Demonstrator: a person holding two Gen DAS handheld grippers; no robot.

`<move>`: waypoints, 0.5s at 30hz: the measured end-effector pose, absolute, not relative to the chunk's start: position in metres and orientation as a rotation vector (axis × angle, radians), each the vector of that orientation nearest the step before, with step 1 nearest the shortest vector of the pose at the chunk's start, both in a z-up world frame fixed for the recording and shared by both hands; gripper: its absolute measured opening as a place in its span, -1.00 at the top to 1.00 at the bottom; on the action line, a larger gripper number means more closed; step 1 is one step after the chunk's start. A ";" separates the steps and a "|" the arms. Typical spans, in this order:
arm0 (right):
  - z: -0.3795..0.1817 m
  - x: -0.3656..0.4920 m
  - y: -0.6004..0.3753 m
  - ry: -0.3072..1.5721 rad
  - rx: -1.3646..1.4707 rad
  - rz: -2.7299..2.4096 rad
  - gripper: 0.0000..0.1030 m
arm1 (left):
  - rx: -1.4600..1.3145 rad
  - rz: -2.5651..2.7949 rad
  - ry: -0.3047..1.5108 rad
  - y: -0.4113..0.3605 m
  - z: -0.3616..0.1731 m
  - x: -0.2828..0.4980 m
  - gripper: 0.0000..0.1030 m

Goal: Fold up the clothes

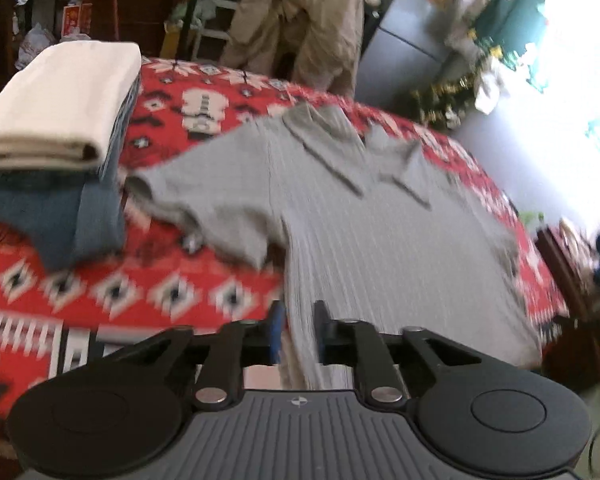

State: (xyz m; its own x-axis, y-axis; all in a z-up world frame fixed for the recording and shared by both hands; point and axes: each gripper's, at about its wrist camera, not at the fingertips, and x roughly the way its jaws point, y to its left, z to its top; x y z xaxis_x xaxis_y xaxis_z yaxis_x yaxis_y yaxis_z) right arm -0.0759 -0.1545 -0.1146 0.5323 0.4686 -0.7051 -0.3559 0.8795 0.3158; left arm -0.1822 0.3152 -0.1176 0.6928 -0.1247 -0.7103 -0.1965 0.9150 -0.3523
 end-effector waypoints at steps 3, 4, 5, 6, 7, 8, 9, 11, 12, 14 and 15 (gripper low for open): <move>-0.117 -0.067 -0.133 0.885 0.136 0.533 0.66 | -0.421 0.056 0.796 0.322 -0.124 -0.156 0.87; -0.117 -0.065 -0.127 0.887 0.137 0.544 0.66 | -0.438 0.053 0.802 0.325 -0.128 -0.149 0.87; -0.119 -0.064 -0.121 0.890 0.140 0.553 0.66 | -0.465 0.044 0.808 0.329 -0.132 -0.142 0.87; -0.120 -0.062 -0.116 0.894 0.144 0.559 0.66 | -0.486 0.040 0.815 0.332 -0.135 -0.137 0.87; -0.122 -0.061 -0.112 0.898 0.147 0.565 0.66 | -0.502 0.042 0.824 0.334 -0.138 -0.132 0.87; -0.123 -0.059 -0.109 0.904 0.150 0.568 0.66 | -0.517 0.044 0.833 0.336 -0.142 -0.128 0.87; -0.125 -0.057 -0.107 0.910 0.152 0.571 0.66 | -0.534 0.046 0.839 0.338 -0.145 -0.125 0.87; -0.128 -0.054 -0.105 0.920 0.154 0.573 0.66 | -0.578 0.052 0.847 0.344 -0.150 -0.120 0.87; -0.129 -0.052 -0.105 0.925 0.155 0.572 0.66 | -0.592 0.059 0.850 0.346 -0.152 -0.119 0.87; -0.131 -0.049 -0.106 0.931 0.158 0.568 0.66 | -0.600 0.064 0.856 0.348 -0.154 -0.117 0.87; -0.132 -0.048 -0.106 0.934 0.161 0.566 0.65 | -0.604 0.065 0.859 0.349 -0.155 -0.116 0.87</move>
State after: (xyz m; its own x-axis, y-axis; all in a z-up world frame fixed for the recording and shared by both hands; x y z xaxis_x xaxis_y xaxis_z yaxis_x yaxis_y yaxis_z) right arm -0.0477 -0.1060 -0.1319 0.4615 0.5261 -0.7143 -0.3901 0.8435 0.3692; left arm -0.1157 0.3490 -0.1551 0.6618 -0.1827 -0.7271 -0.2904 0.8316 -0.4733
